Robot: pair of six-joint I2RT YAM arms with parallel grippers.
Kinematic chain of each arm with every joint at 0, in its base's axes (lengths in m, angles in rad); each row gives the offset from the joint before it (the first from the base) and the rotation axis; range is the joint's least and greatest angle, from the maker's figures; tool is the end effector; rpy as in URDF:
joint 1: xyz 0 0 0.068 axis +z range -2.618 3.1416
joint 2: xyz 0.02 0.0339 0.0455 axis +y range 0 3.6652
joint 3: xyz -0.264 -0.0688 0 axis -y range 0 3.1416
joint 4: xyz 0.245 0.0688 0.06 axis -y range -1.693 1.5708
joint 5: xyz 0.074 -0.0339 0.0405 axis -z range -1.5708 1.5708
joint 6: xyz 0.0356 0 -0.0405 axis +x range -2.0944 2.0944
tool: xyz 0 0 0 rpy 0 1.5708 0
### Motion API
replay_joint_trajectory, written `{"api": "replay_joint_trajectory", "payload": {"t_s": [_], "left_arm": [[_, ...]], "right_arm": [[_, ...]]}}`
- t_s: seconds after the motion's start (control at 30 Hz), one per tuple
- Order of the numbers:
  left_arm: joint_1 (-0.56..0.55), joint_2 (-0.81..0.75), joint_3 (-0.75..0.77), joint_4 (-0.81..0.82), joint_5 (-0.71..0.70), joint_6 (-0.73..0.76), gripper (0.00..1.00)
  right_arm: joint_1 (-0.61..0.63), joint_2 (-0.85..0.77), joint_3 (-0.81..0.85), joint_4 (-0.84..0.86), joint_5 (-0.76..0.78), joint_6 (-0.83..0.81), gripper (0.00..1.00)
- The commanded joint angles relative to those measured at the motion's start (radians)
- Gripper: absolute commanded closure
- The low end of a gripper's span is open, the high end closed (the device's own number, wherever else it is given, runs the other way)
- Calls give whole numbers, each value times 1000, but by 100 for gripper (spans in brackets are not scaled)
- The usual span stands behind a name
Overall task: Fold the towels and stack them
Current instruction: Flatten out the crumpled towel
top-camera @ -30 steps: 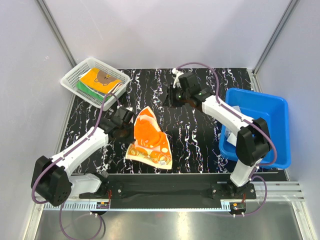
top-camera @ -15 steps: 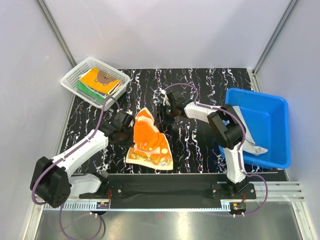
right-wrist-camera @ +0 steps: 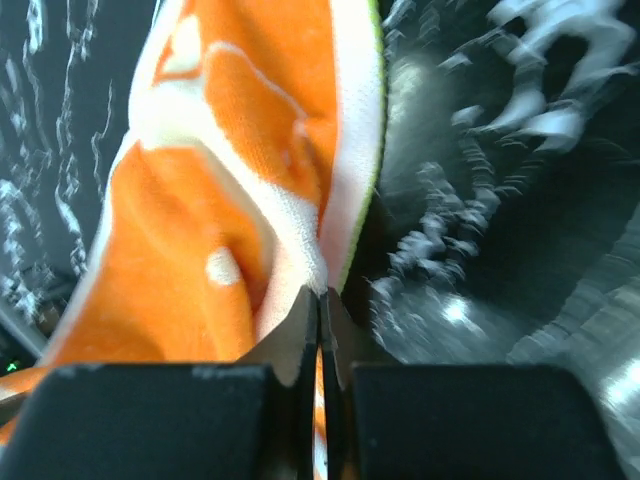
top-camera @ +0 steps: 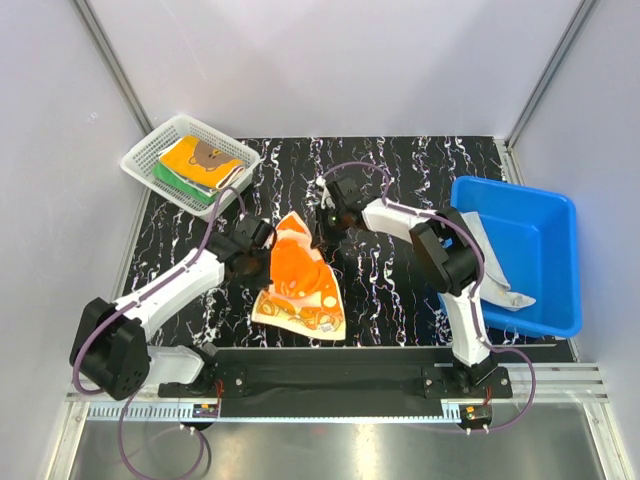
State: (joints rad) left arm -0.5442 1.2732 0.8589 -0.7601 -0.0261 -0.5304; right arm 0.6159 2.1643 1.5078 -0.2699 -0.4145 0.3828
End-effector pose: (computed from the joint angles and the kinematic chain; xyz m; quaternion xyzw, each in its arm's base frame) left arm 0.2001 -0.1200 0.2211 0.0042 0.9803 -0.0898 0.1757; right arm 0.3691 0.2788 0.1451 -0.1727 0.9144 0.3197 0.1786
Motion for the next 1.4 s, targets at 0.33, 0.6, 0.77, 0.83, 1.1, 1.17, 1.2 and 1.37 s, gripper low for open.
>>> {"api": "replay_joint_trajectory", "payload": {"t_s": [0.33, 0.6, 0.77, 0.83, 1.1, 1.17, 1.2, 1.37], "left_arm": [[-2, -103, -26, -53, 64, -29, 100], [-40, -200, 10, -135, -80, -98, 74], [-22, -136, 155, -35, -138, -28, 50], [7, -57, 224, 45, -129, 62, 50], [53, 501, 682, 131, -21, 368, 51], [56, 635, 748, 136, -20, 395, 51], [58, 672, 816, 127, -15, 420, 51], [59, 837, 884, 151, 11, 480, 52]], "right_arm": [[-10, -276, 19, -378, 280, -168, 91], [-30, -390, -146, -264, 235, -136, 53], [-53, -386, -146, -294, 304, -128, 55], [-74, -399, -172, -290, 327, -99, 57], [-140, -451, -273, -310, 358, 40, 60], [-140, -445, -302, -316, 382, 77, 60], [-140, -446, -314, -316, 390, 115, 60], [-140, -491, -437, -223, 373, 232, 61]]}}
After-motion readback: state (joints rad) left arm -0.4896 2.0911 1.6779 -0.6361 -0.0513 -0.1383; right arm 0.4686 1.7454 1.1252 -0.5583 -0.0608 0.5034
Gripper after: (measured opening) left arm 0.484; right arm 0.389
